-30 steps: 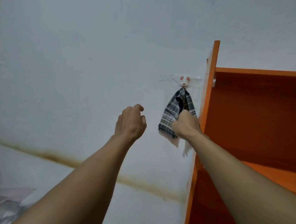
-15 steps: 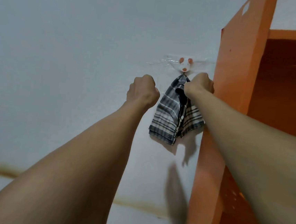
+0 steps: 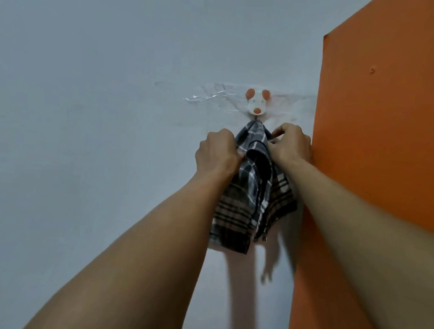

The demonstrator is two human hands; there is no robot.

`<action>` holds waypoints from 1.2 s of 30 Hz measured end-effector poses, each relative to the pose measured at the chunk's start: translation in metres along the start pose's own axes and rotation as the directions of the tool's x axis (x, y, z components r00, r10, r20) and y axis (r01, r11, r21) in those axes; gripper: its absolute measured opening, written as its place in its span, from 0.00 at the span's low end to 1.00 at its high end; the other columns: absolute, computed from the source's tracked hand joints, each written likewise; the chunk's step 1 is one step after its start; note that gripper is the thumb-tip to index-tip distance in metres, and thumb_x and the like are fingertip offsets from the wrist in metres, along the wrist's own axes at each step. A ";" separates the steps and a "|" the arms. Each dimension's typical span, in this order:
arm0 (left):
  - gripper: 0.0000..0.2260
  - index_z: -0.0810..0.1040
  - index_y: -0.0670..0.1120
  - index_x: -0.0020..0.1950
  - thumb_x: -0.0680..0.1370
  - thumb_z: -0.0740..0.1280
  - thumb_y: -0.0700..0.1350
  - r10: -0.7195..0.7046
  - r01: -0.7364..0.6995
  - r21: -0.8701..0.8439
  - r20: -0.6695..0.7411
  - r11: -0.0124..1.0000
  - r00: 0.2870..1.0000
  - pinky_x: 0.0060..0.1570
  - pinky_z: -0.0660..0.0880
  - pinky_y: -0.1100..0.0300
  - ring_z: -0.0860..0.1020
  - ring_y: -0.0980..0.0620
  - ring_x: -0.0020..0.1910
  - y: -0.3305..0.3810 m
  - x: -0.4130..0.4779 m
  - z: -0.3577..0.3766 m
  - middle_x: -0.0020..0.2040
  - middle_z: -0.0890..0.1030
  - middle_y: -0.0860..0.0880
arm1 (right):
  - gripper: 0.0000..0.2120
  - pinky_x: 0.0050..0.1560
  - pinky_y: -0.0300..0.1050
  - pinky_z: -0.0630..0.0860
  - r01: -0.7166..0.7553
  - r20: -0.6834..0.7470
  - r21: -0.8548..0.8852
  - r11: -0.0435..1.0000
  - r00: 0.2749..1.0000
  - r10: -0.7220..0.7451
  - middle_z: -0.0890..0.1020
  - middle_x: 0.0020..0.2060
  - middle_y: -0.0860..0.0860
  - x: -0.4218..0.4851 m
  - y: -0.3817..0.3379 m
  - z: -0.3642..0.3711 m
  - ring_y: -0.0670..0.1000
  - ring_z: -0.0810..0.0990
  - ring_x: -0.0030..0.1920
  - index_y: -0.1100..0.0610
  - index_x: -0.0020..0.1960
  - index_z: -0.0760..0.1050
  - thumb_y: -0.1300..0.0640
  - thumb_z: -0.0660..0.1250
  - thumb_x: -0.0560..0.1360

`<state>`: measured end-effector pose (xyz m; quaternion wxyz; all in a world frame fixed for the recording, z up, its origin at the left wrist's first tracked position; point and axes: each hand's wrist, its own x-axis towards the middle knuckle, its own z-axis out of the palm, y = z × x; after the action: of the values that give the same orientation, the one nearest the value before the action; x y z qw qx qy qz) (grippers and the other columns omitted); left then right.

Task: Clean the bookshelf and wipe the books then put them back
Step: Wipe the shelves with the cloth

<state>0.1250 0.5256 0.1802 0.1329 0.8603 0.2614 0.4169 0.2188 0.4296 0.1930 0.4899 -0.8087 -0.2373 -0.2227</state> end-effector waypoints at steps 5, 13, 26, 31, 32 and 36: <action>0.03 0.78 0.43 0.46 0.77 0.68 0.42 0.065 -0.060 0.081 -0.058 0.995 0.996 0.38 0.70 0.53 0.79 0.38 0.45 -0.012 0.014 0.016 0.45 0.80 0.43 | 0.05 0.38 0.43 0.72 0.001 -0.026 -0.017 1.000 1.000 -0.002 0.83 0.43 0.54 0.010 0.001 0.010 0.57 0.80 0.43 0.54 0.40 0.80 0.54 0.71 0.73; 0.05 0.78 0.44 0.51 0.77 0.64 0.41 -0.059 0.049 -0.257 -0.031 0.965 0.998 0.46 0.72 0.53 0.78 0.41 0.51 -0.008 0.016 0.000 0.51 0.80 0.42 | 0.07 0.41 0.42 0.69 -0.061 -0.043 0.095 0.994 0.997 0.066 0.80 0.45 0.54 0.009 -0.013 -0.014 0.57 0.76 0.44 0.55 0.48 0.76 0.64 0.64 0.72; 0.07 0.82 0.46 0.46 0.79 0.68 0.48 -0.204 0.147 -0.403 -0.103 0.903 0.974 0.46 0.75 0.57 0.79 0.47 0.43 0.017 -0.074 -0.098 0.43 0.82 0.46 | 0.09 0.42 0.41 0.66 -0.004 0.114 0.327 0.945 0.993 -0.036 0.80 0.48 0.54 -0.075 -0.041 -0.074 0.57 0.75 0.44 0.53 0.54 0.80 0.57 0.62 0.77; 0.04 0.81 0.43 0.47 0.77 0.70 0.43 -0.225 0.190 -0.464 -0.021 0.865 0.974 0.40 0.79 0.57 0.79 0.49 0.36 0.040 -0.132 -0.144 0.39 0.81 0.45 | 0.08 0.41 0.41 0.64 0.004 0.221 0.378 0.926 0.971 -0.094 0.78 0.44 0.53 -0.118 -0.047 -0.110 0.58 0.73 0.43 0.55 0.40 0.75 0.55 0.63 0.77; 0.06 0.81 0.42 0.46 0.77 0.71 0.45 -0.222 0.193 -0.473 -0.005 0.859 0.975 0.39 0.79 0.57 0.79 0.49 0.35 0.048 -0.144 -0.155 0.38 0.81 0.46 | 0.10 0.41 0.41 0.64 0.010 0.221 0.387 0.922 0.970 -0.103 0.79 0.43 0.53 -0.126 -0.049 -0.122 0.58 0.73 0.43 0.56 0.37 0.72 0.55 0.63 0.77; 0.14 0.83 0.38 0.42 0.75 0.73 0.50 -0.220 0.233 -0.488 0.085 0.841 0.972 0.47 0.82 0.49 0.80 0.47 0.36 0.081 -0.183 -0.190 0.38 0.82 0.42 | 0.09 0.44 0.40 0.65 0.061 0.207 0.397 0.916 0.966 -0.154 0.81 0.56 0.52 -0.152 -0.050 -0.168 0.59 0.77 0.50 0.56 0.39 0.74 0.56 0.62 0.77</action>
<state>-0.0917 0.3576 0.2152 0.4002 0.7660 0.2440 0.4400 0.0474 0.2734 0.2076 0.5953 -0.7022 -0.3772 -0.1012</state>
